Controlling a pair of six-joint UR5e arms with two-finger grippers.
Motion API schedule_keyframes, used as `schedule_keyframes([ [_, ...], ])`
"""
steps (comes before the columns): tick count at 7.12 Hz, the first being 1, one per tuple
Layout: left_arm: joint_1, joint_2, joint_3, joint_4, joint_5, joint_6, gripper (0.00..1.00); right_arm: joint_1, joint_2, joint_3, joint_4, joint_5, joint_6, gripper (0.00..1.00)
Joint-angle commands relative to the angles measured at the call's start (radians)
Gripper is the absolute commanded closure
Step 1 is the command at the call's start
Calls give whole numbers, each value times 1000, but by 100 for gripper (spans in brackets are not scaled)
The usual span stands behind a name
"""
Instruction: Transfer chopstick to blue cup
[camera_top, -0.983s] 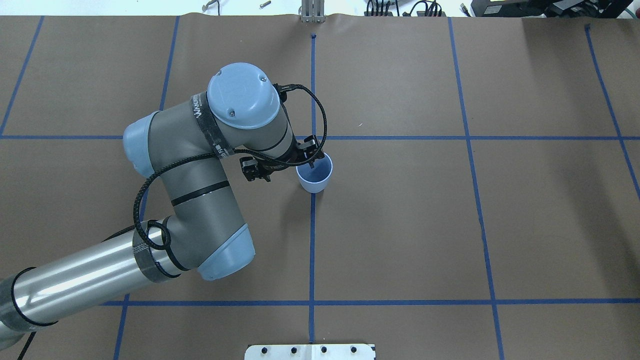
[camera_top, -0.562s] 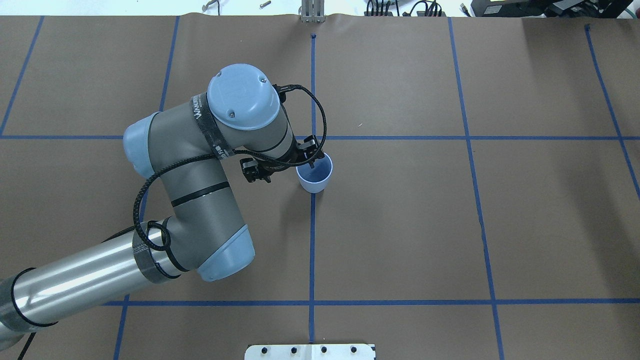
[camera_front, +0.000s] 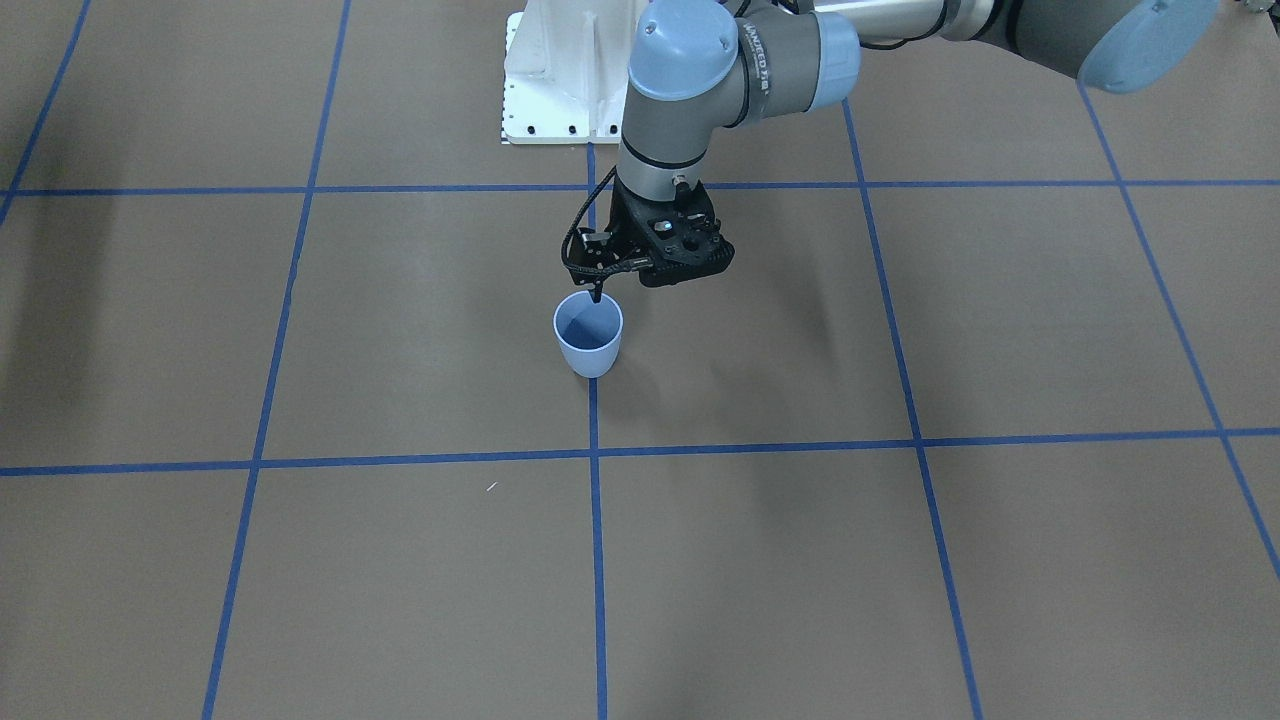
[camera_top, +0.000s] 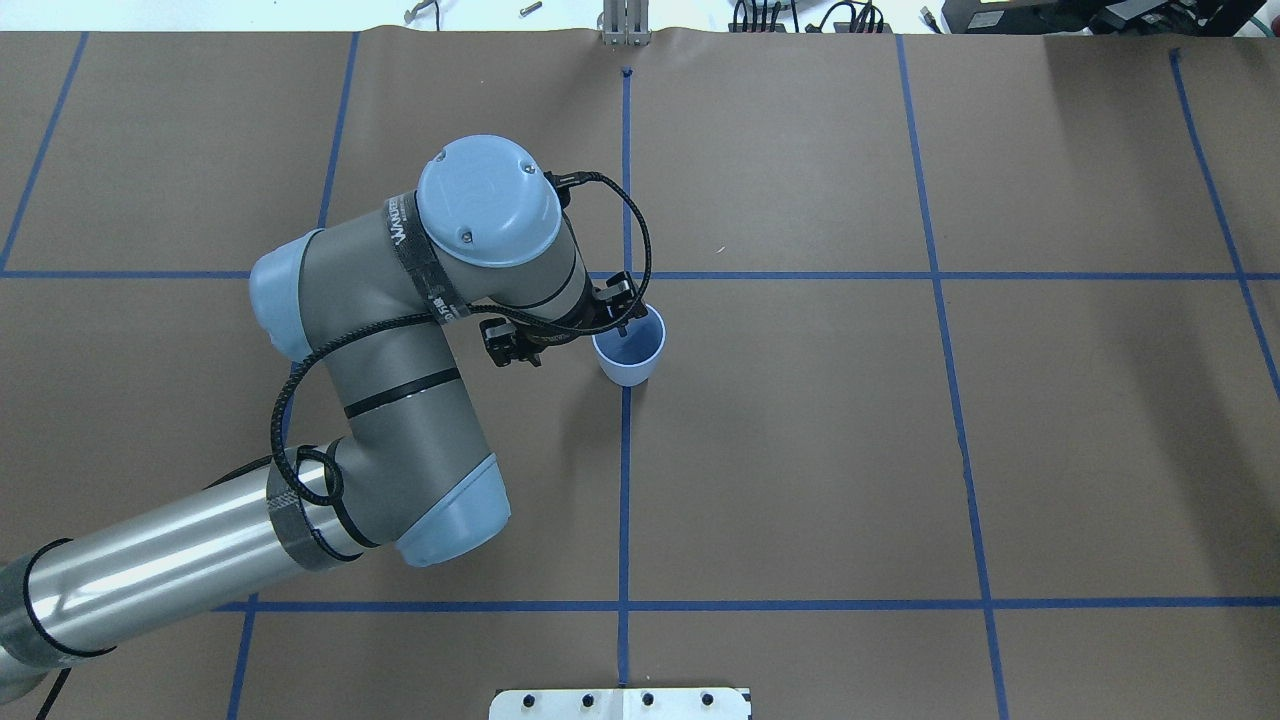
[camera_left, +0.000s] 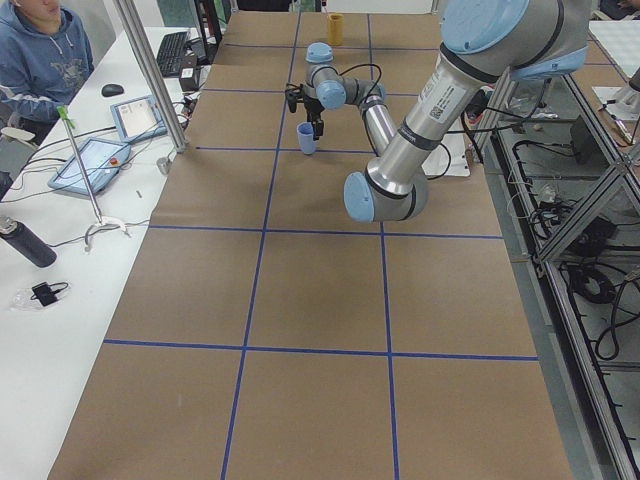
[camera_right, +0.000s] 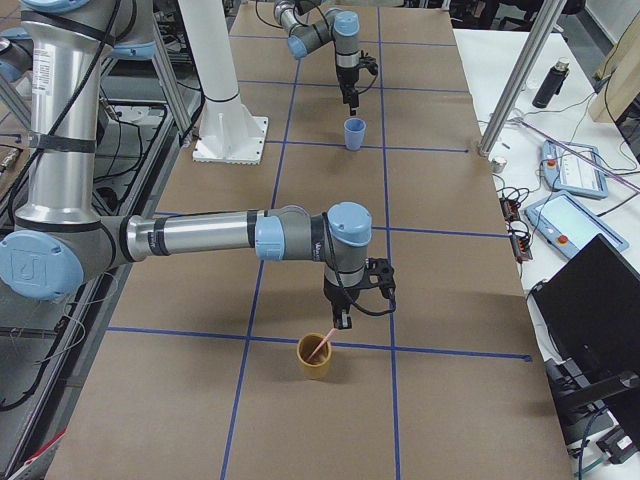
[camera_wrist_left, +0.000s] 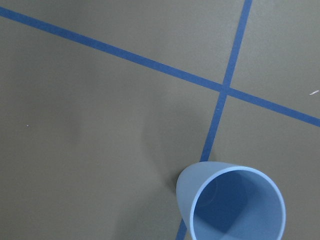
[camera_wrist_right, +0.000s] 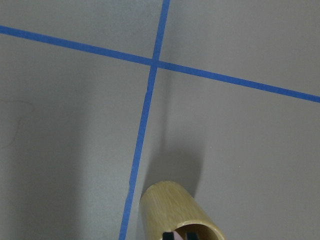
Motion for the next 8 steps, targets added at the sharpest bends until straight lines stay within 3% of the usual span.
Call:
schedule_keyframes([
  [1, 4, 3, 3, -24, 8, -21, 2, 142, 174, 82, -372, -16, -200, 100],
  [2, 7, 4, 10, -37, 8, -24, 2, 193, 271, 84, -503, -56, -272, 100],
  [4, 6, 50, -28, -49, 9, -15, 2, 169, 344, 84, -559, -34, -253, 100],
  [6, -38, 156, -210, -37, 0, 101, 2, 62, 370, 95, -550, 164, -58, 100],
  [8, -139, 252, -254, -38, -90, 219, 2, -100, 450, 182, -550, 238, 251, 100],
])
